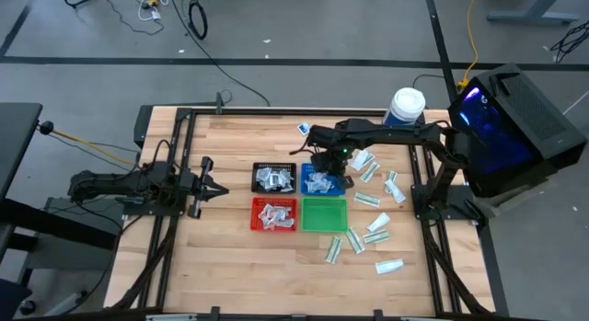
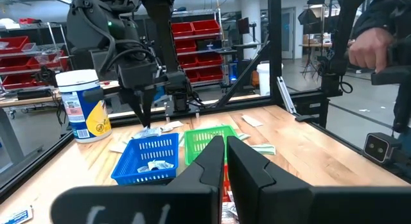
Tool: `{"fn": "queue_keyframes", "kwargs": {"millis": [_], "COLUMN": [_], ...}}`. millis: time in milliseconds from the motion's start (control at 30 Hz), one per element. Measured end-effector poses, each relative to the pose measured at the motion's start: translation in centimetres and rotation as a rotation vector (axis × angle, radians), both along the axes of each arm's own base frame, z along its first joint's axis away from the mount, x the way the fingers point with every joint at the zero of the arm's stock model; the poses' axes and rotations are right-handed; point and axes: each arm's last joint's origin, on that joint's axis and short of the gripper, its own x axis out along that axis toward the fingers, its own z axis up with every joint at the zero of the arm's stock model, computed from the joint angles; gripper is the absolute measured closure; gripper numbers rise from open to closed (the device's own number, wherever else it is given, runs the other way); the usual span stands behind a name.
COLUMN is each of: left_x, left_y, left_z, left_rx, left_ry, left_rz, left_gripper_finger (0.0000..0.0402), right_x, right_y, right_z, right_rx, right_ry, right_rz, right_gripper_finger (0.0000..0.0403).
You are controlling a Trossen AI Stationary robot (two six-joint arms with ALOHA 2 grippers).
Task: Pick & Place First Aid Supplies
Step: Put the blue alcohol pad into the blue bin, then put the top blue alcohol pad into the blue bin
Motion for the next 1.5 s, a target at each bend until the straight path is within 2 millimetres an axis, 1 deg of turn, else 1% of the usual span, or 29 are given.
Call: {"fn": "queue_keyframes", "kwargs": {"millis": [233, 467, 600, 700, 900, 1033, 1100, 1200, 1333, 1500], "left_x": [0.0, 0.0, 0.0, 0.0, 0.0, 0.0, 0.0, 0.0, 0.0, 0.0], "left_y": [0.0, 0.0, 0.0, 0.0, 0.0, 0.0, 0.0, 0.0, 0.0, 0.0], "left_z": [0.0, 0.0, 0.0, 0.0, 0.0, 0.0, 0.0, 0.0, 0.0, 0.0], "left_rx": [0.000, 0.000, 0.000, 0.000, 0.000, 0.000, 0.000, 0.000, 0.000, 0.000], "left_ry": [0.000, 0.000, 0.000, 0.000, 0.000, 0.000, 0.000, 0.000, 0.000, 0.000], "left_rz": [0.000, 0.000, 0.000, 0.000, 0.000, 0.000, 0.000, 0.000, 0.000, 0.000], "left_gripper_finger": [0.0376, 0.0376, 0.0376, 0.0376, 0.0376, 0.0376, 0.0376, 0.0376, 0.0376, 0.0376], "right_x": [0.2, 0.5, 1.0, 1.4, 2.0, 2.4, 2.7, 3.3, 4.3, 6.0], "right_y": [-0.1, -0.2, -0.7, -1.5, -3.7, -5.3, -6.0, -6.7, -7.4, -8.5], "right_z": [0.0, 0.1, 0.9, 2.0, 4.8, 6.2, 6.5, 6.5, 6.5, 6.2], "right_rx": [-0.007, -0.010, -0.086, -0.107, -0.184, -0.267, -0.305, -0.322, -0.287, -0.235], "right_ry": [-0.015, -0.042, -0.093, -0.144, -0.260, -0.346, -0.346, -0.336, -0.350, -0.344], "right_rz": [-0.024, -0.055, -0.133, -0.210, -0.345, -0.497, -0.577, -0.632, -0.678, -0.770], "right_gripper_finger": [0.0367, 0.0306, 0.0275, 0.0254, 0.0213, 0.0183, 0.0168, 0.0148, 0.0128, 0.0114]}}
